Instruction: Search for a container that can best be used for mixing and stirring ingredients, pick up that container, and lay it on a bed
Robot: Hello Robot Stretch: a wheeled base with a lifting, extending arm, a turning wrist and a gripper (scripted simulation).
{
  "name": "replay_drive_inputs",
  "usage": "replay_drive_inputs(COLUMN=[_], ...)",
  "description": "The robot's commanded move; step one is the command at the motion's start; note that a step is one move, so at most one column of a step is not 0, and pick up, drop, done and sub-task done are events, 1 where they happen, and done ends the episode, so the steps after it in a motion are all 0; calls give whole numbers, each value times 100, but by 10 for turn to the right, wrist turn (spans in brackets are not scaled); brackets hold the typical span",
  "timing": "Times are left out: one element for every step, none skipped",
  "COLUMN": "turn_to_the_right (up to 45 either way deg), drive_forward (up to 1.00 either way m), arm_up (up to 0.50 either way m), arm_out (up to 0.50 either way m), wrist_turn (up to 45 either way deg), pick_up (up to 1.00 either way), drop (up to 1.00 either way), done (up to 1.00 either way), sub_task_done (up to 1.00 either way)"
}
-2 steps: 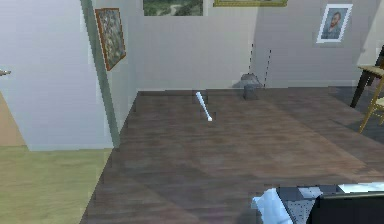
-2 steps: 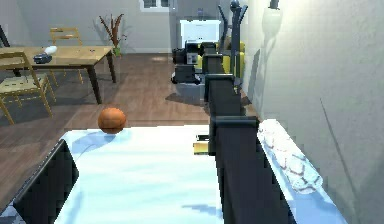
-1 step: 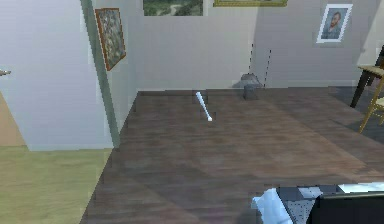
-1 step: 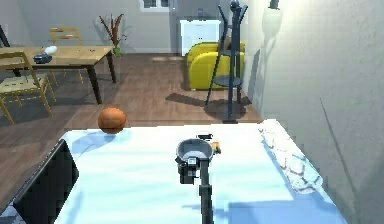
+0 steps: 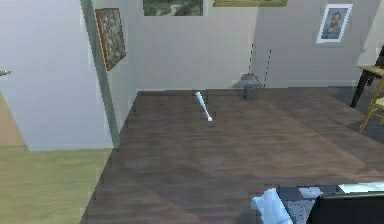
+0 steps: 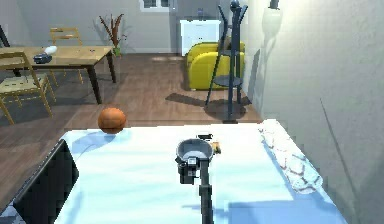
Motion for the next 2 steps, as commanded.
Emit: replay_drive_inputs(turn_to_the_right=[0,0], drive_forward=[0,0], arm_up=[0,10], arm_out=[0,0], wrist_turn=[0,0], pick_up=[0,0], drop=[100,0], done=[0,0], sub_task_done=[0,0])
